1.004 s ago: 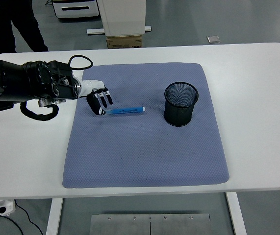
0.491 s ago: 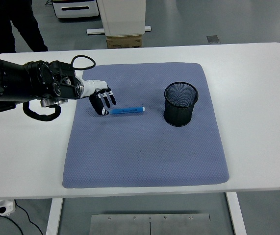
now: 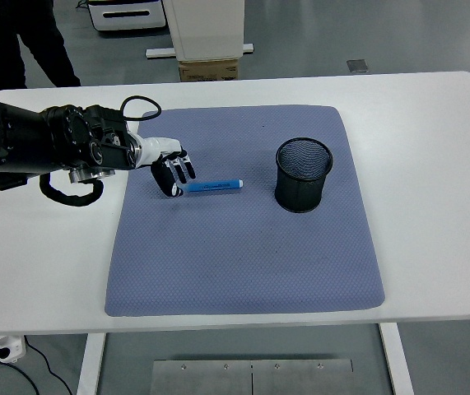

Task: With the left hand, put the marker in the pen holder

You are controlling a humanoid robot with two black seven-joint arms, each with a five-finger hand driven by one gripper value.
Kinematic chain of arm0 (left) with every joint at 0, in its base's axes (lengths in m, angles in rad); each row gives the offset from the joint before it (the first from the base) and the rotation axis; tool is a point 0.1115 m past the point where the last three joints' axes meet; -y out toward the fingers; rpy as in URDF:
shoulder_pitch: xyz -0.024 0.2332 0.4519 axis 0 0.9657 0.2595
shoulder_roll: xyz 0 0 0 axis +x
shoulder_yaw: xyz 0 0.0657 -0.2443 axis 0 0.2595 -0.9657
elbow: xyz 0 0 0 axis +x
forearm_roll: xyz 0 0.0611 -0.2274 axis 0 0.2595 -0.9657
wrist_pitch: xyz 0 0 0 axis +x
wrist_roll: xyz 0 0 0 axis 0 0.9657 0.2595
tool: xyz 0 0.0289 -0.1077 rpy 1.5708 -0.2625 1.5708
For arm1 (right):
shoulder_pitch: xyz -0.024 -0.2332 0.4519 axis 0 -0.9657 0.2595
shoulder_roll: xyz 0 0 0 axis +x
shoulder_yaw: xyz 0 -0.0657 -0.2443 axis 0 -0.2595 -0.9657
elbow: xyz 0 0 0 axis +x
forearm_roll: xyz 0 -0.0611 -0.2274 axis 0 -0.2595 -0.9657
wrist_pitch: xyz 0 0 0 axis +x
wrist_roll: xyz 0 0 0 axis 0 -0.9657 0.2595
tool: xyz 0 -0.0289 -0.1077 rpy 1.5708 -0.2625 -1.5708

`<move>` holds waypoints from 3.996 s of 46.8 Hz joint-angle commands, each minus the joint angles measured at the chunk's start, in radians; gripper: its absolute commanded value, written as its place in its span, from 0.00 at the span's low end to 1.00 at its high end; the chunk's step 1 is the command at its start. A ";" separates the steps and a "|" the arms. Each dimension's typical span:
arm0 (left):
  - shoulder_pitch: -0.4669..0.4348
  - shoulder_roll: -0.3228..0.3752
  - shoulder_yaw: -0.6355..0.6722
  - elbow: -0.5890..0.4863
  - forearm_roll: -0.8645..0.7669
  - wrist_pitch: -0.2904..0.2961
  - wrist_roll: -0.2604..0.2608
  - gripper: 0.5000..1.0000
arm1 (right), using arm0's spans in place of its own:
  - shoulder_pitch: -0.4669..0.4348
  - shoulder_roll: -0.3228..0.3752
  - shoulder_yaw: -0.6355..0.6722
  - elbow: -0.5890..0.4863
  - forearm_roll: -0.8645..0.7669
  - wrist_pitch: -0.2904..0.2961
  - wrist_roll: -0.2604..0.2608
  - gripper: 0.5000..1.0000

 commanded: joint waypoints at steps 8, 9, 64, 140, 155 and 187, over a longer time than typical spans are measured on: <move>0.000 0.000 0.001 0.001 0.000 0.000 0.000 0.32 | 0.000 0.000 0.000 0.000 0.000 0.000 0.000 1.00; 0.000 0.000 0.001 0.000 0.000 0.000 0.000 0.32 | 0.000 0.000 0.000 0.000 0.000 0.000 0.000 1.00; 0.000 0.000 0.006 -0.004 0.016 -0.003 0.000 0.23 | 0.000 0.000 0.000 0.000 0.000 0.000 0.000 1.00; -0.002 0.000 0.027 -0.011 0.026 -0.015 0.000 0.00 | 0.000 0.000 0.000 0.000 0.000 0.000 0.000 1.00; -0.012 0.000 0.027 -0.011 0.026 -0.017 0.000 0.00 | 0.000 0.000 0.000 0.000 0.000 0.000 0.000 1.00; -0.018 0.000 0.027 -0.011 0.026 -0.017 0.000 0.00 | 0.000 0.000 -0.001 0.000 0.000 0.000 0.000 1.00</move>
